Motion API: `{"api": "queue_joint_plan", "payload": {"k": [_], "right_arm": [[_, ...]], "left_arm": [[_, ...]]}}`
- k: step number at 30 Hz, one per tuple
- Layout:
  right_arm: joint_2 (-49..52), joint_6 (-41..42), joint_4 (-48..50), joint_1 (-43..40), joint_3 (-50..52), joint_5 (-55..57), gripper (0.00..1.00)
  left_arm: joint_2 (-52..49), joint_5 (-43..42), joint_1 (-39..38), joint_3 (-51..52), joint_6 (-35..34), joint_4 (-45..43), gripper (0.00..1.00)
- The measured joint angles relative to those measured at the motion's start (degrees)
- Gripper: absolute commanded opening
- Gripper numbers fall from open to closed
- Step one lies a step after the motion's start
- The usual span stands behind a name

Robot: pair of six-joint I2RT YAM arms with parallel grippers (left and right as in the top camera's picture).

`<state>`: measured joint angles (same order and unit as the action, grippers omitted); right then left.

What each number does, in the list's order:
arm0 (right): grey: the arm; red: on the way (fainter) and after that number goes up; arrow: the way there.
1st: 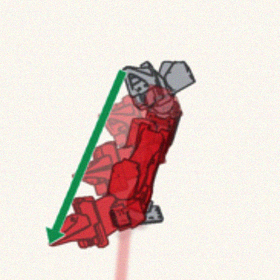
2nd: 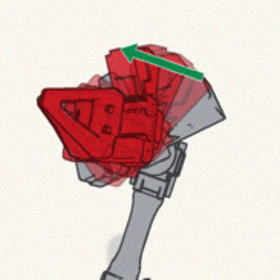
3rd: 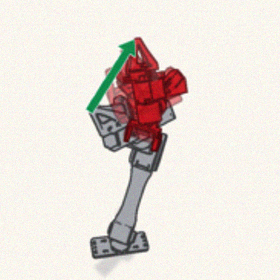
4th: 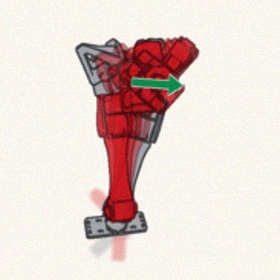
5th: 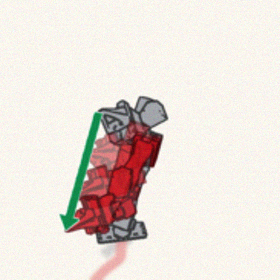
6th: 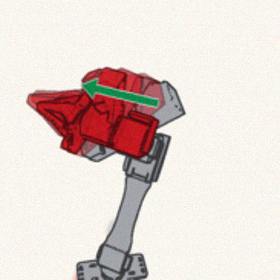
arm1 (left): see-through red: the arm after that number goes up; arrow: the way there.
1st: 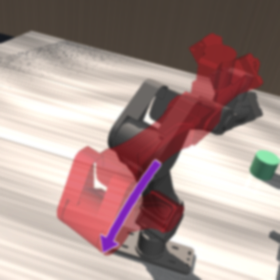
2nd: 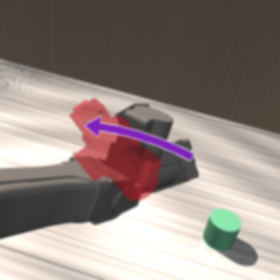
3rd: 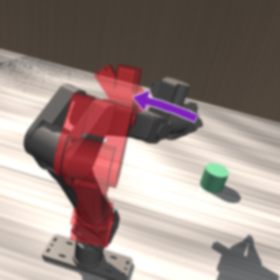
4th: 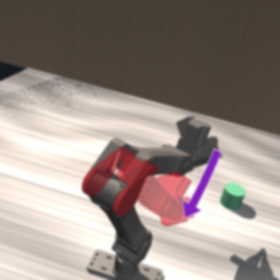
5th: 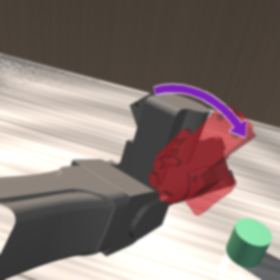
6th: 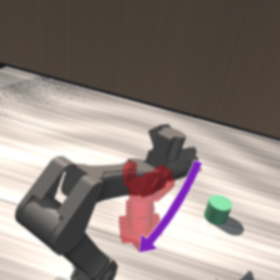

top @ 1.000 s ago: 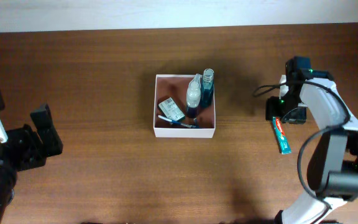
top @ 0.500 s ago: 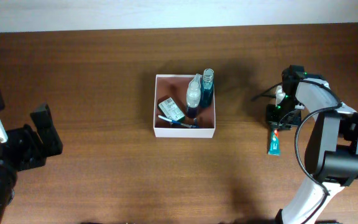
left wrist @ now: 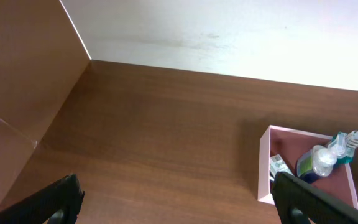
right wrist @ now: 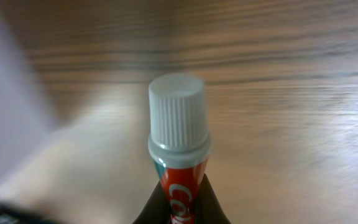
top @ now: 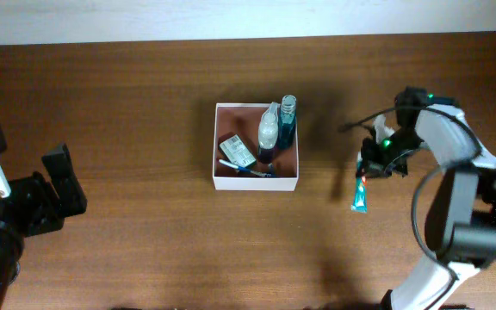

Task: Pack container
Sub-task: 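Lower the toothpaste tube into the box's front edge and release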

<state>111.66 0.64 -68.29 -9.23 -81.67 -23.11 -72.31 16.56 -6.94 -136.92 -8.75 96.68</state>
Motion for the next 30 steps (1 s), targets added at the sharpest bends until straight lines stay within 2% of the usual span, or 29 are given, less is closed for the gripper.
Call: {"api": "queue_joint_plan", "payload": {"k": [5, 8, 14, 18, 22, 26, 30], "right_arm": [[-12.07, -0.57, -3.54, 1.16, -6.97, -6.69, 0.04], [-21.53, -0.94, -3.48, 5.07, -11.65, -8.28, 0.04], [-32.76, -3.65, -0.63, 25.33, -15.3, -1.84, 0.04], [-29.77, -9.66, -0.55, 37.51, -15.3, 7.69, 0.04], [-21.46, -18.01, 1.16, 45.99, -15.1, 19.74, 0.04], [-12.96, -25.49, 6.95, 48.52, -14.91, 27.52, 0.04], [-5.73, -29.2, 13.64, 47.91, -14.86, 31.34, 0.04]], "left_arm": [[0.0, 0.02, 0.02, 0.0, -0.02, 0.0, 0.99], [0.0, 0.0, 0.0, 0.0, 0.0, 0.0, 0.99], [0.0, 0.02, 0.0, 0.0, -0.02, 0.0, 1.0], [0.0, 0.0, 0.0, 0.0, 0.0, 0.0, 0.99], [0.0, 0.02, 0.02, 0.0, -0.02, 0.0, 0.99], [0.0, 0.0, 0.02, 0.0, -0.02, 0.0, 0.99], [0.0, 0.0, 0.0, 0.0, 0.0, -0.02, 0.99]]}}
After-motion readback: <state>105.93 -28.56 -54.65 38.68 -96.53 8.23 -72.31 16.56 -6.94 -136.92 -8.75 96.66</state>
